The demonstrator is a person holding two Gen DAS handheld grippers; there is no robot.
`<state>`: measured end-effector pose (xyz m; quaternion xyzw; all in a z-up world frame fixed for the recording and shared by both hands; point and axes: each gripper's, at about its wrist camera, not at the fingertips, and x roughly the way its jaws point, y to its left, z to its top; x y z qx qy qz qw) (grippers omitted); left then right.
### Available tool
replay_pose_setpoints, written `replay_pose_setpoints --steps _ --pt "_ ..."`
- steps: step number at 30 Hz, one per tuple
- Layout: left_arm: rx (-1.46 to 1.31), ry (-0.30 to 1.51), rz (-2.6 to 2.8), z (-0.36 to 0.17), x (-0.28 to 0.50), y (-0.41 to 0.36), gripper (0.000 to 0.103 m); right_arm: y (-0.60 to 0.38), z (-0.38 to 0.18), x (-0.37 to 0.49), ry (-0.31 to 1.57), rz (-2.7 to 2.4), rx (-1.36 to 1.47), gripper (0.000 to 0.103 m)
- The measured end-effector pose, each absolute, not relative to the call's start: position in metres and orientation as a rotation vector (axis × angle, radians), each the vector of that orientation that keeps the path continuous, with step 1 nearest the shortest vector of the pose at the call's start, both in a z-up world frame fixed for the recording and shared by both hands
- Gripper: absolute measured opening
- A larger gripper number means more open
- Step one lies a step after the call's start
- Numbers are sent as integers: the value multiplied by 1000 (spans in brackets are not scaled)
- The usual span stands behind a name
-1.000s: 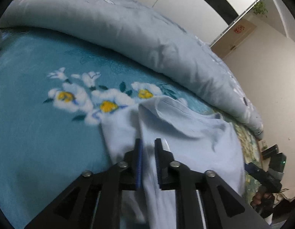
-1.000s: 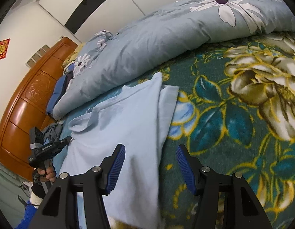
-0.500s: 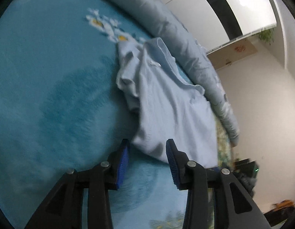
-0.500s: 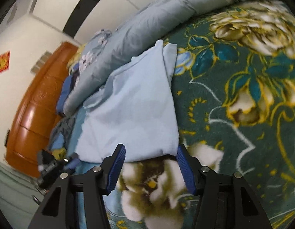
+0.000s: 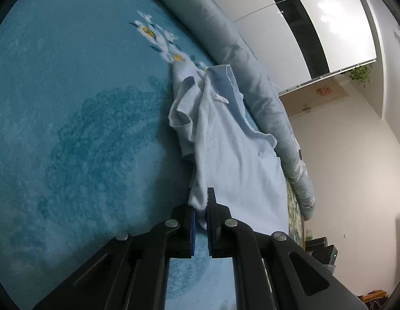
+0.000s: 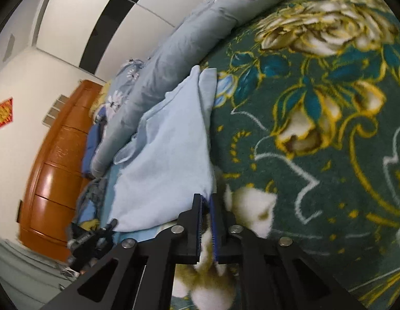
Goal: Fold clothes
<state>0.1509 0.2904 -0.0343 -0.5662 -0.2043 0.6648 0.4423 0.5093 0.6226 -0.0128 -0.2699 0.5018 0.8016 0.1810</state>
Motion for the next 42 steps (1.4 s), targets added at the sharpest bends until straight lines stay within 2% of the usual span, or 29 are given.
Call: replay_pose_setpoints --steps 1,2,3,4,5,12,13,14,15,16,17,22,25,27,31,35,42 --pt "-1404 -510 1650 -35 150 290 18 622 -14 511 1425 2255 -753 12" --pt "-1403 -516 1651 -36 150 289 25 622 -15 513 1437 2247 -739 20" --pt "-1401 -523 1652 -37 149 289 25 622 -16 514 1459 2243 -716 27" --pt "-1400 -529 1654 -37 148 289 27 622 -17 515 1476 2241 -695 43" --pt "-1397 -532 1657 -37 147 290 28 621 -17 514 1484 2246 -676 50" --pt "-1386 -567 1682 -37 143 296 28 620 -21 492 1496 2221 -612 51" --pt "-1389 -579 1685 -37 143 296 22 621 -21 491 1503 2209 -595 50" --pt "-1393 -586 1690 -36 143 296 7 622 -21 490 1510 2197 -578 43" --pt "-1401 -588 1695 -34 142 296 7 623 -20 488 1515 2184 -565 34" --pt "-1408 -590 1700 -33 142 296 6 624 -21 487 1514 2167 -563 17" --pt "-1416 -591 1706 -31 142 296 5 624 -21 485 1513 2148 -567 11" --pt "-1379 -585 1701 -5 149 286 4 615 -1 492 1495 2126 -519 7" --pt "-1304 -573 1655 15 167 247 4 587 29 512 1437 2188 -473 7" --pt "-1311 -551 1622 9 183 219 4 561 39 535 1394 2224 -469 7" --pt "-1372 -504 1566 -18 211 172 4 513 19 581 1428 2188 -552 7" --pt "-1404 -500 1552 -38 217 159 4 496 -4 595 1440 2128 -586 7" --pt "-1356 -376 1568 -30 215 156 9 493 -21 593 1452 2073 -594 7"
